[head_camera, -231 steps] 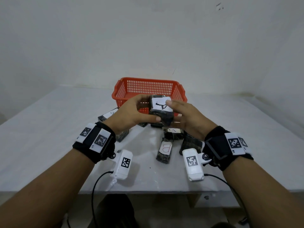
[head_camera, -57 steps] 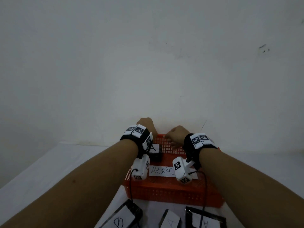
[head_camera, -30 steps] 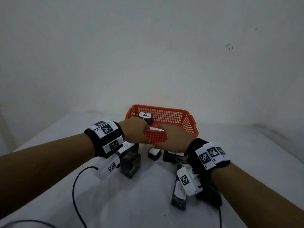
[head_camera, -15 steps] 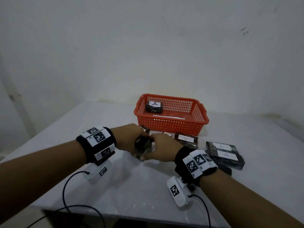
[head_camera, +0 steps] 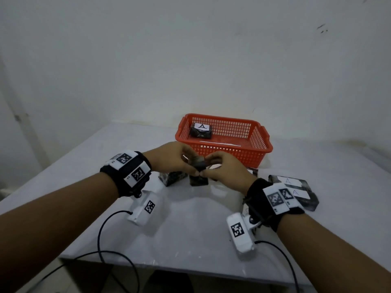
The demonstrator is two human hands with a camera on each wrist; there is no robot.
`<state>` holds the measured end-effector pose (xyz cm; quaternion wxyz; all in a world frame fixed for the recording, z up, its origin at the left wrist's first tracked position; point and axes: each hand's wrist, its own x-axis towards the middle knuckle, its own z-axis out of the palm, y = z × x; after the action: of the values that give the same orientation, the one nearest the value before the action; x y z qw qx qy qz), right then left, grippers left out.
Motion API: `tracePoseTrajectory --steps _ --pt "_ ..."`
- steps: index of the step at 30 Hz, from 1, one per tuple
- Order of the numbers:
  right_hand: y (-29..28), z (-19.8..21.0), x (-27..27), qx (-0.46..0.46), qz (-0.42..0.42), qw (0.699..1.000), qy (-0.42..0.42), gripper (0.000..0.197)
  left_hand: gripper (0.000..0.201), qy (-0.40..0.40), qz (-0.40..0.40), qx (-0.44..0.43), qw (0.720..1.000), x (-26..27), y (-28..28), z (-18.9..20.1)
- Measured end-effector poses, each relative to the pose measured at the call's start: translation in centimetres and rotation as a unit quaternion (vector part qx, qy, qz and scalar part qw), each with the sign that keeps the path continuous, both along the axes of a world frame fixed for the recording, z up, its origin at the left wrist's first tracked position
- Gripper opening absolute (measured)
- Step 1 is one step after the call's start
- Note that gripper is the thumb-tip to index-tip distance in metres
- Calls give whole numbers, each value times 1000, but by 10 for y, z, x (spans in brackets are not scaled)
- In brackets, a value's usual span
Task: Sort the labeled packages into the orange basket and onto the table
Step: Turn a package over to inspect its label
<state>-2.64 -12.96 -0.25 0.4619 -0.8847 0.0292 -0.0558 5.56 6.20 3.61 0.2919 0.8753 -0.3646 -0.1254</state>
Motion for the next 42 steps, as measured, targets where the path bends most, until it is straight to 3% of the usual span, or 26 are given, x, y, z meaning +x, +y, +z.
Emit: tracePoseTrajectory --steps 5,9,15,20,24,29,34,42 --pt "-17 6 -9 110 13 993 -27 29 29 113 30 -127 985 -7 -11 0" --pt "-23 10 -18 171 49 984 -10 30 31 171 71 -186 965 -12 -28 -5" --pt "-25 9 -20 138 16 989 -50 32 64 199 59 -212 955 -18 -45 -7" --pt "-37 8 -23 256 -30 965 -43 25 32 280 33 -262 923 -25 -49 -7" --pt "-45 11 -28 314 -24 949 -20 22 31 268 31 -275 923 -27 -54 -17" --pt "-53 9 -32 307 -25 951 -26 21 30 249 32 -277 927 -31 -62 -19" --pt "-60 11 -36 298 -24 954 -32 26 29 287 28 -311 906 -36 -69 -21" --pt "-64 15 -42 307 7 951 -23 36 30 289 41 -324 900 -37 -74 -20"
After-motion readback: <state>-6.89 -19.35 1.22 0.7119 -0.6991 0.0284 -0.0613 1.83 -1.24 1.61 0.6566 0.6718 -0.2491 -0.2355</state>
